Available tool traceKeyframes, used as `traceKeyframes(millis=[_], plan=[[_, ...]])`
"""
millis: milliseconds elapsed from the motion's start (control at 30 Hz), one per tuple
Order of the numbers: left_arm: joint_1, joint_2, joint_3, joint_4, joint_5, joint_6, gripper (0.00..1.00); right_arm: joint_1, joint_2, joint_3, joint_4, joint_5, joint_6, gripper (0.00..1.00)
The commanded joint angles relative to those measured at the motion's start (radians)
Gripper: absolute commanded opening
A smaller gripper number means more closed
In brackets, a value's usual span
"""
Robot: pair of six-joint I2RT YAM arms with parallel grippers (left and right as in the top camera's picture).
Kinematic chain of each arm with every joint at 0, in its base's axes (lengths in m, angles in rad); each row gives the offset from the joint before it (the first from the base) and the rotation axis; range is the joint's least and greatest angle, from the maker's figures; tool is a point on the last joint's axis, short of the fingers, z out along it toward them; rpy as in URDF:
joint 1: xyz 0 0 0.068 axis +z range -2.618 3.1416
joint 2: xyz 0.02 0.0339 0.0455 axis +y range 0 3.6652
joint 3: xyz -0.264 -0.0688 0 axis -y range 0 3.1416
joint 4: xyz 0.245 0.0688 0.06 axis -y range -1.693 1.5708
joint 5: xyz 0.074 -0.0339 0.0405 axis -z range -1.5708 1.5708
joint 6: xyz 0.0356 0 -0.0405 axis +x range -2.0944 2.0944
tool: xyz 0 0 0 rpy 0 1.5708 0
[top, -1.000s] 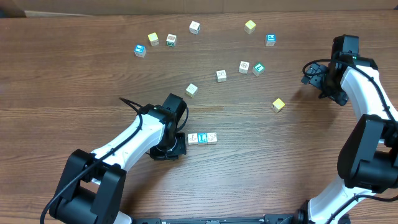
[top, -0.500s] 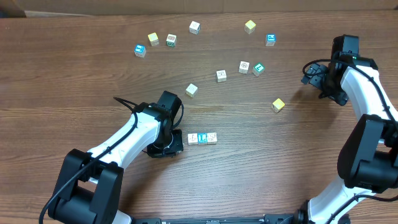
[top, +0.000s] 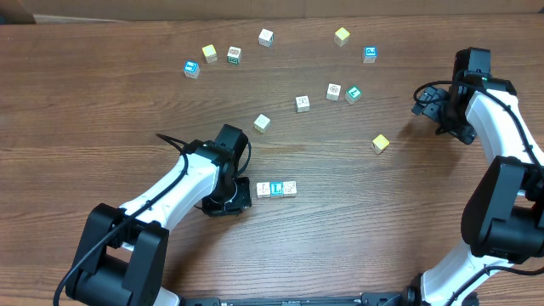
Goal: Form a horizontal line
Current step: 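Push the U block rightward with the left gripper against the 7 block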
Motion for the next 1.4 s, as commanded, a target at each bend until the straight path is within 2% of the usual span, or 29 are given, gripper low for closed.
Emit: traceKeyframes(millis=[0, 567, 1367], plan=[[0.005, 0.002, 0.023, 0.01, 0.066, 0.0, 0.04, 0.0, -0.021, 0.021, 0.005, 0.003, -0.001, 1.0], [0.005, 0.002, 0.023, 0.093, 0.11, -0.011, 0.04, 0.0, -0.021, 0.021, 0.005, 0.003, -0.001, 1.0], [0.003, 0.002, 0.023, 0.031, 0.116, -0.01, 0.04, 0.0, -0.021, 0.021, 0.005, 0.003, -0.001, 1.0]])
